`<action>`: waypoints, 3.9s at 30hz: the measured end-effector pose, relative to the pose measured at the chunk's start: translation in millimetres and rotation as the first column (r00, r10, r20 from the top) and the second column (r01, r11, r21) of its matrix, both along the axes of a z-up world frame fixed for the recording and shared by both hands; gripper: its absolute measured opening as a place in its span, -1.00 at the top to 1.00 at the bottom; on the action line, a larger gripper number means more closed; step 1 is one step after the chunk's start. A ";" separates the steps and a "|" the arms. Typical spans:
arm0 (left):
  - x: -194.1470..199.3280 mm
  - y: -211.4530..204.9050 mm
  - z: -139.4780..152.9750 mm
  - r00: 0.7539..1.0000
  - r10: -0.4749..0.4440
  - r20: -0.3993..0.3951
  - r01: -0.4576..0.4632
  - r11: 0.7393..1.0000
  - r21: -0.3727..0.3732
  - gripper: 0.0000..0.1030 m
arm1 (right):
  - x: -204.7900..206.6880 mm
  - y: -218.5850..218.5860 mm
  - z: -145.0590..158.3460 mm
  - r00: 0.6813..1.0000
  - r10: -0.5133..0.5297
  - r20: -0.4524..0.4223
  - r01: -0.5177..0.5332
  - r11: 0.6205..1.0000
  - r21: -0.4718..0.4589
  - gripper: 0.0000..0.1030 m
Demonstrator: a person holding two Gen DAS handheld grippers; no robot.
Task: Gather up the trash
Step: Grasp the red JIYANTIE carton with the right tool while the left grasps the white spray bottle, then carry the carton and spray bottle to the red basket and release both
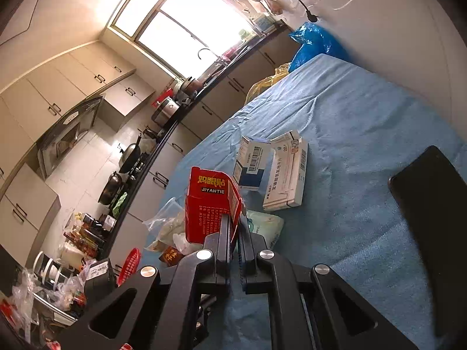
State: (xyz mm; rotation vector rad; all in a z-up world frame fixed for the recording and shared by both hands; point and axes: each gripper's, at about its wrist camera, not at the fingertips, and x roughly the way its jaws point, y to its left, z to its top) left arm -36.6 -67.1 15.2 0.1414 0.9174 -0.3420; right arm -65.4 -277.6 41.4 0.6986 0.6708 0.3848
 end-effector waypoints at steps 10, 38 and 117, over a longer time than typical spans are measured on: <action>-49.1 66.5 25.8 0.981 0.136 0.138 -0.118 0.984 -0.130 0.44 | -11.2 36.8 3.6 0.997 0.070 0.029 -0.067 0.995 -0.079 0.90; -73.9 142.6 38.3 0.939 0.292 0.183 -0.256 0.946 -0.198 0.44 | -20.2 109.1 7.2 0.978 0.209 0.025 -0.201 0.961 -0.188 0.90; -80.6 399.7 52.8 0.645 0.736 0.206 -0.682 0.676 -0.280 0.44 | 61.7 460.5 55.1 0.795 0.606 0.028 -0.537 0.725 -0.432 0.90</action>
